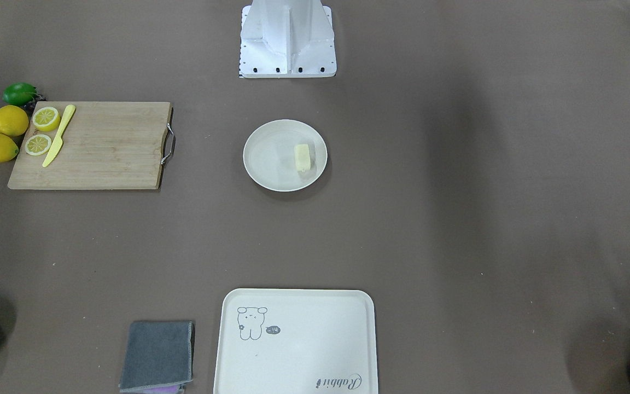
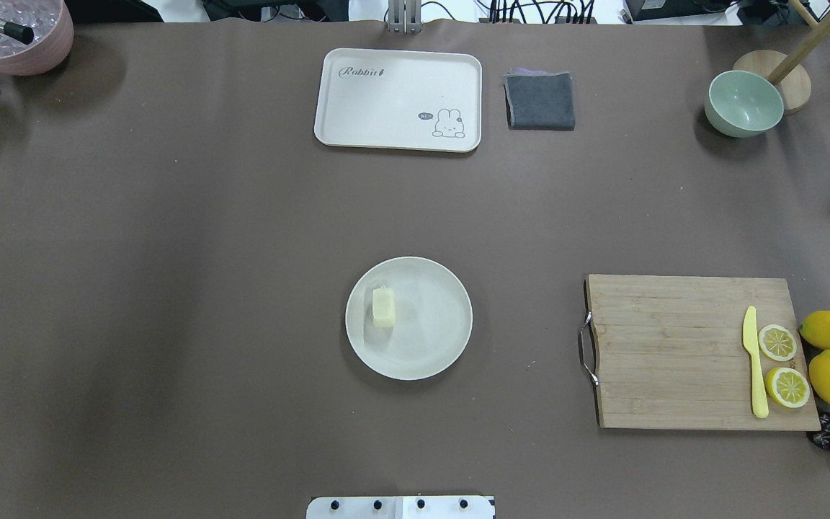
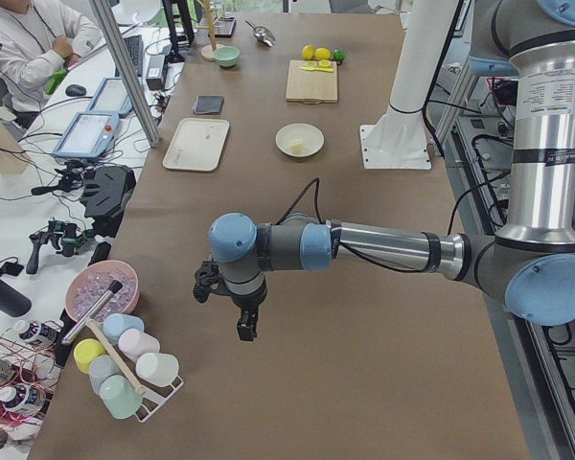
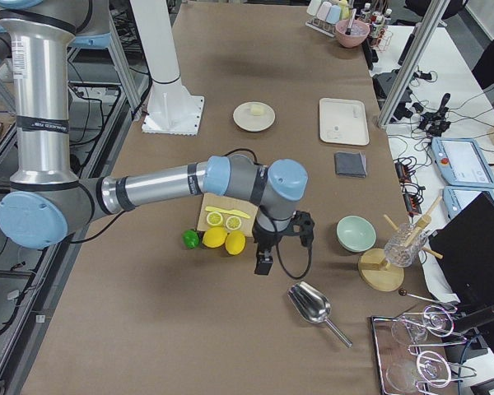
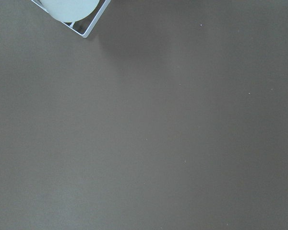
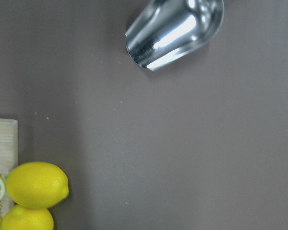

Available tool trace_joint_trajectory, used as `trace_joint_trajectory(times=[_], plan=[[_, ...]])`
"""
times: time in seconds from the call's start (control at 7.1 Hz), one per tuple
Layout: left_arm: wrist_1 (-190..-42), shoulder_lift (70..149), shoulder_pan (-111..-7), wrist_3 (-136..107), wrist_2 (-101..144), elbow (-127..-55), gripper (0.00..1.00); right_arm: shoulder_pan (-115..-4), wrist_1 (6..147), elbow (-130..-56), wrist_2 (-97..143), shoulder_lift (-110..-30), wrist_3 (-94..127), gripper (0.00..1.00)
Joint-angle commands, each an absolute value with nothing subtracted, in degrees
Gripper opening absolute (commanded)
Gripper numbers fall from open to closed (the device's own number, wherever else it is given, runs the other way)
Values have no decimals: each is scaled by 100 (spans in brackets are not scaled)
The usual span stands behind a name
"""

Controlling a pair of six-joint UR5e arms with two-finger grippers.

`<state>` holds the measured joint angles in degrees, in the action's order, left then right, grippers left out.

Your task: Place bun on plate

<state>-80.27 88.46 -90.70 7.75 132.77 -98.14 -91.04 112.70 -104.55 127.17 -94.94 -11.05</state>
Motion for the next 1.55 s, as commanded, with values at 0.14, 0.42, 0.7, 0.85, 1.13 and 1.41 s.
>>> trace_joint_trajectory(times=[0.14, 0.42, 0.7, 0.85, 1.13, 1.41], plan=[[-8024, 8833, -9070, 773, 13280, -9817, 98, -9334, 11022, -10248, 12973, -9932, -1195, 100], [-8024, 8824, -9070, 765, 13245, -9765, 98, -9334, 10960, -10266, 13016, -9871, -1195, 100], [-8007, 8824, -9070, 765, 13262, -9748, 98, -9334, 10925, -10335, 13096, -9870, -1248, 100], [-8007, 8807, -9070, 756, 13245, -9712, 98, -9334, 10925, -10301, 13087, -9861, -1222, 100], [-8007, 8807, -9070, 756, 13271, -9721, 98, -9334, 10907, -10327, 13078, -9861, -1265, 100], [-8016, 8815, -9070, 756, 13271, -9729, 98, -9334, 10907, -10380, 13061, -9844, -1274, 100]])
